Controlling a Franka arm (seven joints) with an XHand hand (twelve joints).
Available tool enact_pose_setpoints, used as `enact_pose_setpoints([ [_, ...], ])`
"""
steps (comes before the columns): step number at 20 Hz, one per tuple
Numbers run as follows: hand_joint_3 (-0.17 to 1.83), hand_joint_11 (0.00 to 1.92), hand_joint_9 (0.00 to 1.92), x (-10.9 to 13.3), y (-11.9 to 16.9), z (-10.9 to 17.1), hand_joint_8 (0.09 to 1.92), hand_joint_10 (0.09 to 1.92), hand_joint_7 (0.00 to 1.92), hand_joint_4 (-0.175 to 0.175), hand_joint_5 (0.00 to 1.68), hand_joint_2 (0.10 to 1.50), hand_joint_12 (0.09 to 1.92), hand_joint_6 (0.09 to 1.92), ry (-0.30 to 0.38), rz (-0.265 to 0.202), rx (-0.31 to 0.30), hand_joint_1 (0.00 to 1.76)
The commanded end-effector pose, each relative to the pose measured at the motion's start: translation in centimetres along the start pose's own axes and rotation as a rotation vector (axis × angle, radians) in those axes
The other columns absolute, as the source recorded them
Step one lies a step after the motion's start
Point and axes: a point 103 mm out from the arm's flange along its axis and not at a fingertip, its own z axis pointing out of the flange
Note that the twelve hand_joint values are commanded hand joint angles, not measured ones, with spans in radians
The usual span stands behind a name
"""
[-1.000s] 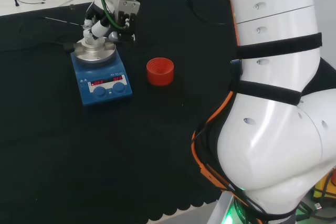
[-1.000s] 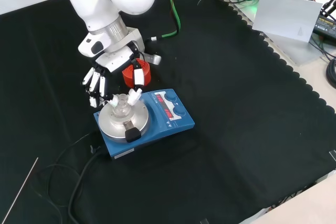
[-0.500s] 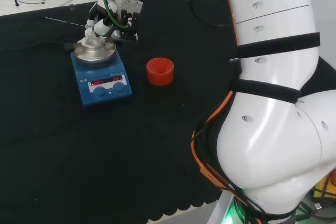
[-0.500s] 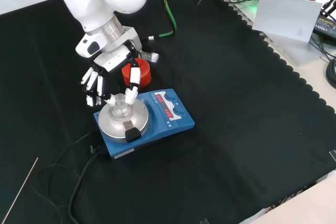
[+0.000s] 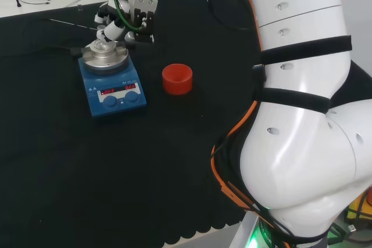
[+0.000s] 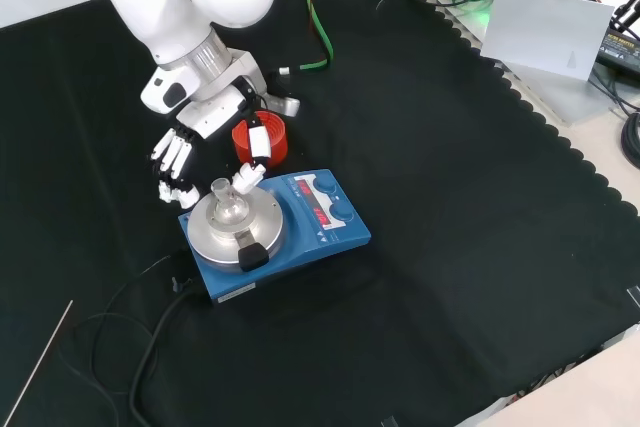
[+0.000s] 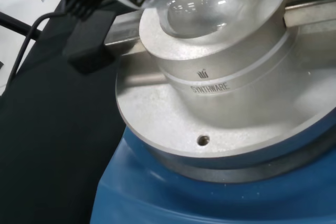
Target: Place the round-bottom flask on the heater.
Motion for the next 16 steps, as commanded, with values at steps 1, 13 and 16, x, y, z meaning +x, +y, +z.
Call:
enact_pose_setpoints([
  [1, 0.90, 0.14, 0.43, 0.4, -0.2, -0.2, 0.66, 0.68, 0.22, -0.041, 0.41, 0.58, 1.37, 0.72, 0.006, 0.004, -0.005, 0.95],
  [13, 0.87, 0.11, 0.41, 0.0, -3.8, -3.8, 0.67, 0.69, 0.21, -0.041, 0.40, 0.57, 1.37, 0.57, 0.023, 0.018, -0.067, 0.93],
  [16, 0.87, 0.11, 0.41, 0.0, -5.1, -4.7, 0.67, 0.69, 0.21, -0.040, 0.40, 0.57, 1.37, 0.56, 0.022, 0.022, -0.082, 0.93],
])
